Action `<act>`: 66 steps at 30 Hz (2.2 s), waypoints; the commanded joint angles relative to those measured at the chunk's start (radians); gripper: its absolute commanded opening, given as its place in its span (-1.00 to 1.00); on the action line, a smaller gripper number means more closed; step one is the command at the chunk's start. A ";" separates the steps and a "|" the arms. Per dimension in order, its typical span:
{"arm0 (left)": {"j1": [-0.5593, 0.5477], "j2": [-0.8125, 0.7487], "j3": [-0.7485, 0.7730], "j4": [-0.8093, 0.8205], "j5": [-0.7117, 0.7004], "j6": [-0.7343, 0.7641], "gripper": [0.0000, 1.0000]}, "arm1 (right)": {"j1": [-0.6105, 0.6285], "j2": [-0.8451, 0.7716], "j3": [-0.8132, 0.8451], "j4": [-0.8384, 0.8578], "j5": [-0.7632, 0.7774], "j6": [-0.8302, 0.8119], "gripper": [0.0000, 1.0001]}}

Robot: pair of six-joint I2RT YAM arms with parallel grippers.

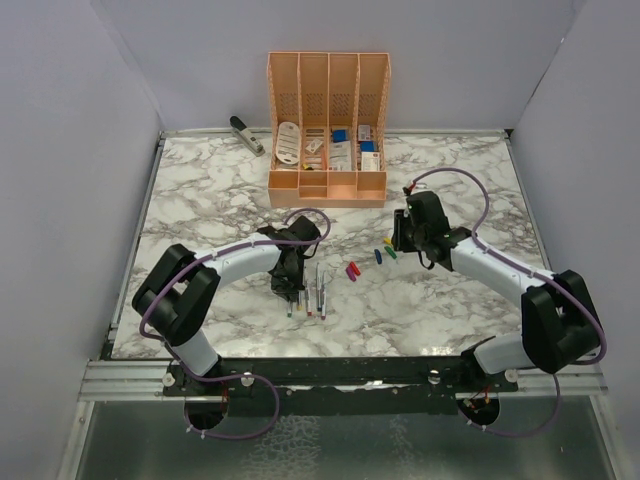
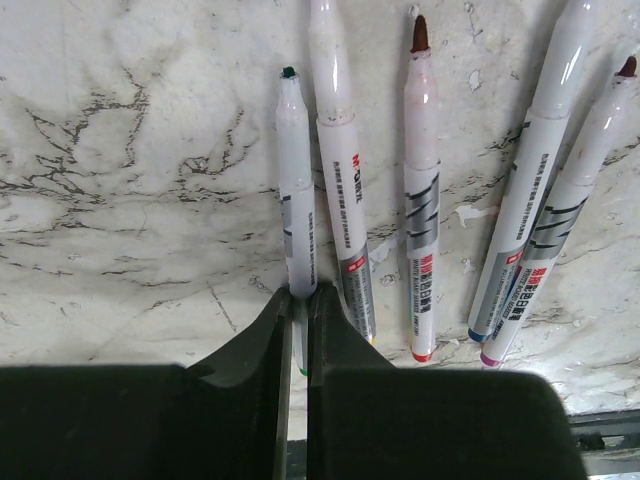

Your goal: Insert the pens into the pen caps

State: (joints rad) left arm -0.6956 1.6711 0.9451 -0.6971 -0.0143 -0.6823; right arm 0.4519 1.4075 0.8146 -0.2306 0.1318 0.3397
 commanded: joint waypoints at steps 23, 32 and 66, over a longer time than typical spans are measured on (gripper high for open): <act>0.004 -0.055 0.008 0.035 -0.194 0.083 -1.00 | 0.006 0.136 0.028 -0.083 -0.018 -0.034 -0.36; 0.004 -0.101 0.007 0.025 -0.196 0.084 -1.00 | 0.005 0.215 0.065 -0.060 -0.001 -0.040 -0.27; 0.013 -0.171 0.068 0.028 -0.225 0.185 -1.00 | 0.007 0.332 0.147 -0.165 -0.081 0.014 -0.97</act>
State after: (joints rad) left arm -0.6884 1.5341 0.9752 -0.6727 -0.2100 -0.5438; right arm 0.4515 1.7008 0.9569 -0.3202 0.1040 0.3286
